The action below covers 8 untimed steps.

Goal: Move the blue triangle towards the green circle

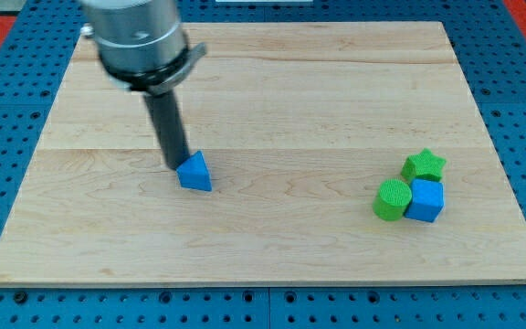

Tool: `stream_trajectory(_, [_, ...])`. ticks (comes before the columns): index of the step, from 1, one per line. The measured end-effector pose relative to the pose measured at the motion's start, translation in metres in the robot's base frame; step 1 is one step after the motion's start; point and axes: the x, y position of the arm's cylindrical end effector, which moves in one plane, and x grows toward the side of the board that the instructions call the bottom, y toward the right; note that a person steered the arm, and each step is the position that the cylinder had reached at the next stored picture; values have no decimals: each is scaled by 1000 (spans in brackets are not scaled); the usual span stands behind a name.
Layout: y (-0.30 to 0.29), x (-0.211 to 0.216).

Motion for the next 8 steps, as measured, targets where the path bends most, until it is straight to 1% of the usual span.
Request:
stream_trajectory(1, [32,0])
stream_trajectory(2, [-3,9])
stream_trajectory(3, [-55,24])
stream_trajectory(4, [-50,38])
stream_trajectory(6, [44,22])
stream_trajectory(7, [83,22])
stream_trajectory(8, [109,22])
